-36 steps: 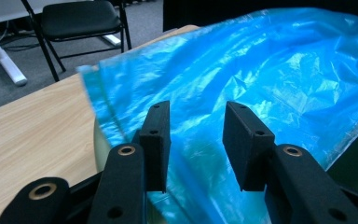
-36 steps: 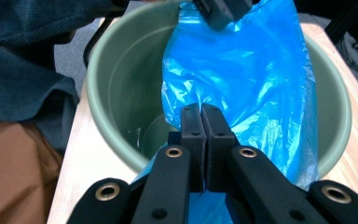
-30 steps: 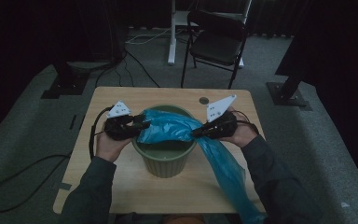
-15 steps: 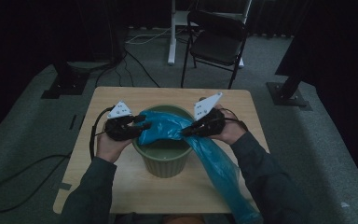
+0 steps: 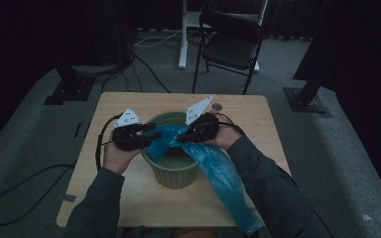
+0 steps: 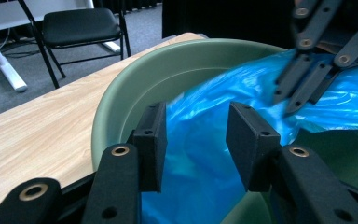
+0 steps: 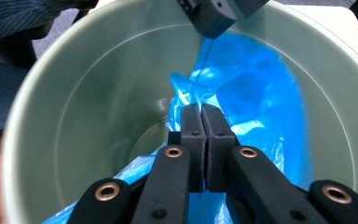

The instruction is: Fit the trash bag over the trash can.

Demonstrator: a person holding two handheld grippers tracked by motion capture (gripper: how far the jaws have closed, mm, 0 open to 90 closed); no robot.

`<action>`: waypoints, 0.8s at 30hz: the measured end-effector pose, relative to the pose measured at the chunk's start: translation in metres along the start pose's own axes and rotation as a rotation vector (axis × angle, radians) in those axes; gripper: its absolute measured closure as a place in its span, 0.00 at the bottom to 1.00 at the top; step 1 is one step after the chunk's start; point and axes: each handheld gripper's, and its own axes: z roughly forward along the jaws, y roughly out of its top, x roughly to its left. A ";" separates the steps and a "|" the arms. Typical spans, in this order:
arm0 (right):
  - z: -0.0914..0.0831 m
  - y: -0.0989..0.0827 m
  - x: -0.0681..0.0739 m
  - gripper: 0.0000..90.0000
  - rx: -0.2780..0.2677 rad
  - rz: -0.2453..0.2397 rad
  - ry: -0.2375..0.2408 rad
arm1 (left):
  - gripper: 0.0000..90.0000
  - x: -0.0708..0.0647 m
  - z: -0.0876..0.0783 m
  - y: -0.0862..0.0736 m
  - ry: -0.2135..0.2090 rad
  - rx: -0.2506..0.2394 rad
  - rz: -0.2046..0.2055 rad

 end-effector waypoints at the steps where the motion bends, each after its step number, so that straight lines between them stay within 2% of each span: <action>1: 0.001 0.002 -0.001 0.90 -0.008 0.005 -0.016 | 0.65 0.000 0.000 0.000 -0.001 -0.001 0.000; 4: -0.004 0.003 -0.001 0.79 -0.045 0.015 -0.044 | 0.64 0.000 -0.001 0.000 0.001 -0.001 0.002; 8: -0.024 0.002 0.008 0.72 -0.090 0.020 -0.074 | 0.64 0.001 -0.004 -0.002 0.006 -0.006 -0.006; 16: -0.056 -0.019 0.023 0.70 -0.109 0.047 -0.129 | 0.64 0.001 -0.005 -0.005 0.008 -0.008 -0.012; 23: -0.070 -0.050 0.038 0.70 -0.085 0.091 -0.164 | 0.64 0.000 -0.004 -0.004 0.005 -0.010 -0.007; 24: -0.070 -0.050 0.038 0.70 -0.085 0.091 -0.164 | 0.64 0.000 -0.004 -0.004 0.005 -0.010 -0.007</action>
